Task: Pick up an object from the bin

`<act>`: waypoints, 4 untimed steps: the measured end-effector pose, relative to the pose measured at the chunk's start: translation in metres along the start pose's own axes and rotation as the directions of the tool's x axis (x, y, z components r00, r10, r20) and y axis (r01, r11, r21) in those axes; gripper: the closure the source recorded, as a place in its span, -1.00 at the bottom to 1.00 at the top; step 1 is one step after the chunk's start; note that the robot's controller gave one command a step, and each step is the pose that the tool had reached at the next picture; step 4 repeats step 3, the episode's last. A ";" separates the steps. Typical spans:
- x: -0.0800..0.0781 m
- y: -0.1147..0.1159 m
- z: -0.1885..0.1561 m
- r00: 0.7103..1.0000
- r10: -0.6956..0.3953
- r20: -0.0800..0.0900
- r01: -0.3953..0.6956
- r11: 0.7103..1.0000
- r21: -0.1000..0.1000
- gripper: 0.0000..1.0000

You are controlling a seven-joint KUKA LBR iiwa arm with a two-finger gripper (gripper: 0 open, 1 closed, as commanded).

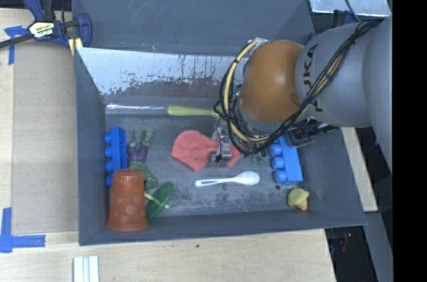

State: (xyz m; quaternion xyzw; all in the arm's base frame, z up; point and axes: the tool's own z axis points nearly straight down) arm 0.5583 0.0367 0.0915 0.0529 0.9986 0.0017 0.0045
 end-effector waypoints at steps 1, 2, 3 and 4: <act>-0.034 0.011 -0.010 0.996 -0.089 0.019 0.089 0.996 -0.001 1.00; -0.026 0.003 -0.056 0.994 -0.105 0.002 0.105 0.994 0.001 1.00; -0.028 0.001 -0.133 0.993 -0.120 0.005 0.120 0.993 0.000 1.00; -0.028 0.001 -0.133 0.993 -0.120 0.005 0.120 0.993 0.000 1.00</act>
Offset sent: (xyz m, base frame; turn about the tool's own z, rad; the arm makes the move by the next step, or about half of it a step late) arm 0.0111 -0.0187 0.2471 -0.1060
